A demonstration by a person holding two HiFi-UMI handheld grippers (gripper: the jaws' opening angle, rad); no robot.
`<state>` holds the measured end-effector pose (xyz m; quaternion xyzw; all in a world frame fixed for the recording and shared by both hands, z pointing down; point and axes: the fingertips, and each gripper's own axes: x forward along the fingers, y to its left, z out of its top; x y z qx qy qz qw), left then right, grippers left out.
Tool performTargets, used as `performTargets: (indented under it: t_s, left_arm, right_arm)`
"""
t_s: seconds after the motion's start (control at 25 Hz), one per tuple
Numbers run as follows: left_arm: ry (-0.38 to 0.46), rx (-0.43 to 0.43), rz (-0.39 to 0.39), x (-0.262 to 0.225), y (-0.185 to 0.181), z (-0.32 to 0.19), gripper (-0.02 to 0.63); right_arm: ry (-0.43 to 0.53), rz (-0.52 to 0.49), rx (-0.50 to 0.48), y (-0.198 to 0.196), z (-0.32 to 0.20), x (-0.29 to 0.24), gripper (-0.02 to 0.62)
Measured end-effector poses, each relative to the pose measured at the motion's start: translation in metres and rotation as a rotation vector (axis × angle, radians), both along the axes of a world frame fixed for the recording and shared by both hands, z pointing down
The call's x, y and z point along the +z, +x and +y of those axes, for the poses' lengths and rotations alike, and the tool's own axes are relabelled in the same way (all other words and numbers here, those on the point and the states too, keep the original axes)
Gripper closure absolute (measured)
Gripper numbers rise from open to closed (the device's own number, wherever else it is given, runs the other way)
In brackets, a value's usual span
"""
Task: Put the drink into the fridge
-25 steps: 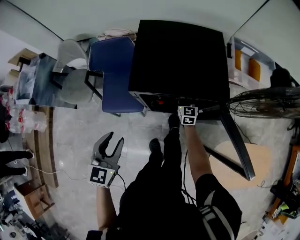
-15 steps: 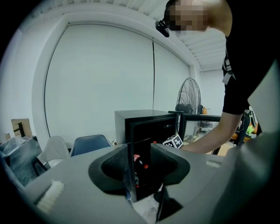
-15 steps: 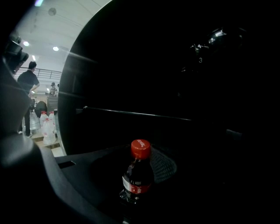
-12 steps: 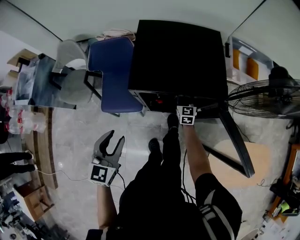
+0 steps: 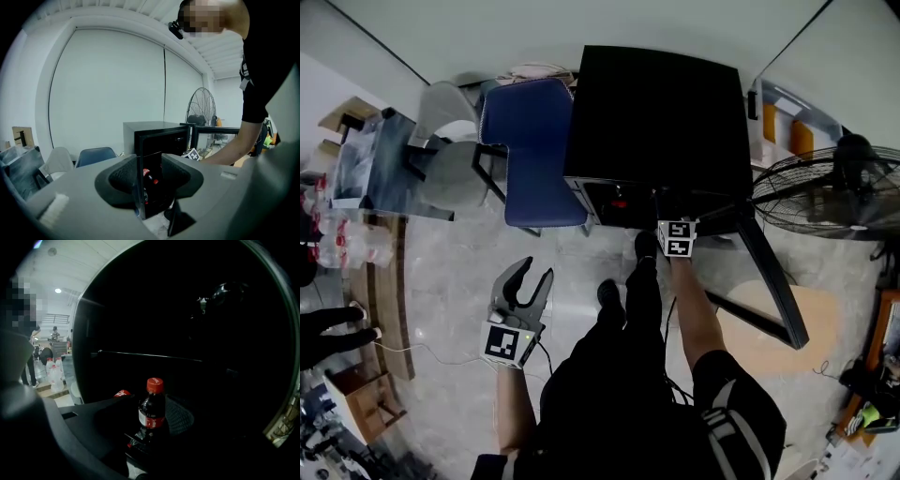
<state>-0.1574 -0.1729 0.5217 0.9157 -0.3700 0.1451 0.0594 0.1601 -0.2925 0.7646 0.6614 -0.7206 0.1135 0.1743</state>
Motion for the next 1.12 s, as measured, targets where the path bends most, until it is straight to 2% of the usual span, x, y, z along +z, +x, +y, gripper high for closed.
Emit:
performTargets:
  t_s: [0.32, 0.48, 0.6, 0.72, 0.88, 1.0, 1.12]
  left_arm:
    - [-0.011, 0.029, 0.051, 0.008, 0.007, 0.009, 0.442]
    - [-0.003, 0.057, 0.073, 0.002, 0.015, 0.015, 0.464]
    - [0.006, 0.088, 0.067, 0.001, 0.023, 0.021, 0.486]
    - [0.016, 0.103, 0.08, -0.005, 0.033, 0.024, 0.525]
    - [0.028, 0.111, 0.084, -0.015, 0.044, 0.027, 0.591]
    - [0.032, 0.124, 0.092, -0.022, 0.055, 0.035, 0.604]
    - [0.031, 0.137, 0.082, -0.023, 0.061, 0.046, 0.604]
  right_arm:
    - [-0.041, 0.002, -0.042, -0.012, 0.043, -0.006, 0.393]
    - [-0.026, 0.002, -0.07, -0.022, 0.064, -0.019, 0.407]
    - [0.0, -0.006, -0.093, -0.027, 0.077, -0.038, 0.438]
    - [0.033, -0.011, -0.102, -0.026, 0.091, -0.058, 0.509]
    - [0.058, 0.032, -0.109, -0.025, 0.11, -0.086, 0.594]
    - [0.045, 0.041, -0.125, -0.023, 0.13, -0.097, 0.595]
    - [0.021, -0.004, -0.158, -0.03, 0.149, -0.11, 0.594]
